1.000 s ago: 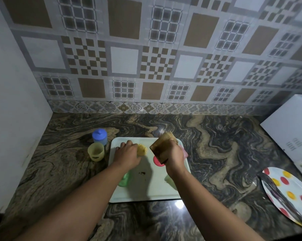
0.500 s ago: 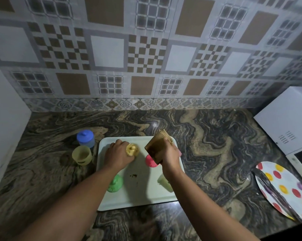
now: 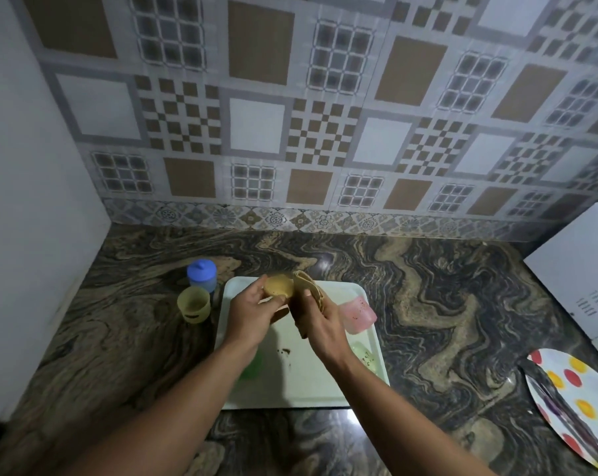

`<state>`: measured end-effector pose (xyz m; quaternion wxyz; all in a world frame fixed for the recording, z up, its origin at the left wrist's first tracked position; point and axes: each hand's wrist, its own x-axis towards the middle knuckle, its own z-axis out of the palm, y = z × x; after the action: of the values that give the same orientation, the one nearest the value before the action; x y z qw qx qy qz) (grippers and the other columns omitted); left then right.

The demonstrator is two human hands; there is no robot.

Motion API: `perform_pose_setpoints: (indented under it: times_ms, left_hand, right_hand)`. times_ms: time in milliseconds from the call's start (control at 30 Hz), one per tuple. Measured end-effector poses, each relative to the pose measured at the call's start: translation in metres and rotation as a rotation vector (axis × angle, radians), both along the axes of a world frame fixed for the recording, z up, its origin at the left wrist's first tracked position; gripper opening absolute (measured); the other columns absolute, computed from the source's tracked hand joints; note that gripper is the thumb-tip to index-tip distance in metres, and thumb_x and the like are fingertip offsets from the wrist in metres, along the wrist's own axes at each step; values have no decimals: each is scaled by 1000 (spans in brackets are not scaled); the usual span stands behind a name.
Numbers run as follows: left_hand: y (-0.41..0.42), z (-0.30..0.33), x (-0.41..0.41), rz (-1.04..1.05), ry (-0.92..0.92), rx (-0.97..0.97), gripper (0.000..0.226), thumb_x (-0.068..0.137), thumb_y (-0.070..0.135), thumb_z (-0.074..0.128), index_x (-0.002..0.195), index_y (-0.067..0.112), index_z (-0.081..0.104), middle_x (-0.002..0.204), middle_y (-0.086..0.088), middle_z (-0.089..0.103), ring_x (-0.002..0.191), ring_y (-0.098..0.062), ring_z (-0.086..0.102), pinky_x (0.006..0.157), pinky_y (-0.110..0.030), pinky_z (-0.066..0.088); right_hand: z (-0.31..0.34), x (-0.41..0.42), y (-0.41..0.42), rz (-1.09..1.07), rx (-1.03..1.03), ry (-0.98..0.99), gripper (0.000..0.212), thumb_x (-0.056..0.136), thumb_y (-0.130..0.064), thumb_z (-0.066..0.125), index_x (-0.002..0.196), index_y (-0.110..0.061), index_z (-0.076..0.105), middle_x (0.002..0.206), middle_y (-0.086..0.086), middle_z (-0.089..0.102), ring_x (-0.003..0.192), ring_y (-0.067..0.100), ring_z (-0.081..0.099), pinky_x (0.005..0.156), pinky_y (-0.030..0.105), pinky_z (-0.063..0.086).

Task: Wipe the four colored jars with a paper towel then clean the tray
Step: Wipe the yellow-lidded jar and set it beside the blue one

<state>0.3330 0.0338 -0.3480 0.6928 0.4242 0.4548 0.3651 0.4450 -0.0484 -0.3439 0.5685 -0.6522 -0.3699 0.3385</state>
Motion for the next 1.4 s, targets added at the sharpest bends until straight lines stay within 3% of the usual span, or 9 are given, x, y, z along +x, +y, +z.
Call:
perform_pose_setpoints:
  times_ms: [67, 200, 400, 633, 800, 933, 1033, 1233, 1400]
  left_hand:
    - [-4, 8, -6, 6, -80, -35, 70, 90, -4, 69, 152, 10, 40, 126, -5, 71, 105, -22, 73, 93, -45, 59]
    - [-11, 21, -18, 37, -149, -56, 73, 91, -5, 67, 154, 10, 34, 111, -11, 76, 101, -24, 75, 87, -42, 61]
    - [-19, 33, -32, -4, -184, -112, 33, 90, -3, 68, 122, 3, 65, 104, -14, 77, 100, -25, 75, 87, -38, 60]
    - [-27, 45, -43, -52, -262, -200, 19, 95, -6, 58, 109, -2, 69, 104, -20, 76, 100, -29, 74, 95, -41, 58]
    - [-24, 47, -55, -101, -289, -290, 22, 93, -4, 63, 115, -6, 65, 107, -22, 75, 98, -29, 75, 86, -38, 61]
    - [-21, 51, -55, -96, -279, -298, 19, 96, -8, 55, 112, -6, 66, 104, -24, 75, 91, -30, 76, 82, -38, 63]
    - [-20, 54, -54, -126, -282, -312, 21, 97, -9, 51, 112, -8, 65, 99, -24, 75, 88, -30, 76, 80, -38, 63]
    - [-19, 51, -62, -115, -257, -346, 23, 94, -9, 58, 117, -7, 63, 102, -27, 74, 88, -29, 76, 78, -40, 64]
    - [-10, 58, -64, -118, -257, -326, 24, 96, -7, 56, 119, -6, 63, 103, -27, 74, 88, -30, 75, 76, -39, 64]
  right_hand:
    - [-1, -3, 1, 41, 3, -43, 37, 107, -42, 49, 132, -24, 68, 103, -12, 65, 90, 3, 58, 77, 21, 47]
    - [-1, -9, 0, 41, 30, -191, 32, 105, -45, 52, 129, -32, 69, 110, -8, 67, 99, 10, 60, 87, 38, 49]
    - [14, -15, -11, 29, 188, -575, 35, 106, -19, 57, 140, -23, 64, 136, -10, 64, 129, 5, 59, 107, 26, 50]
    - [9, -7, -19, 169, 228, -908, 48, 99, -14, 49, 147, -16, 57, 148, 2, 53, 138, 15, 53, 111, 24, 46]
    - [19, 3, -8, 25, 36, -647, 24, 107, -21, 55, 125, -22, 71, 116, -2, 70, 105, 11, 66, 94, 36, 54]
    - [27, -3, -21, 189, 314, -876, 37, 104, -10, 50, 138, -13, 63, 139, 5, 59, 133, 17, 57, 111, 26, 46]
    - [21, -1, -23, 238, 262, -987, 44, 100, -12, 45, 142, -12, 59, 145, 6, 55, 134, 18, 54, 110, 24, 46]
    - [19, 8, -10, 63, -80, -700, 19, 101, -25, 52, 101, -42, 59, 88, -14, 69, 80, 11, 64, 76, 36, 56]
    - [17, 4, -15, 95, 215, -847, 38, 100, -11, 51, 136, -15, 64, 134, -1, 66, 127, 12, 62, 109, 24, 47]
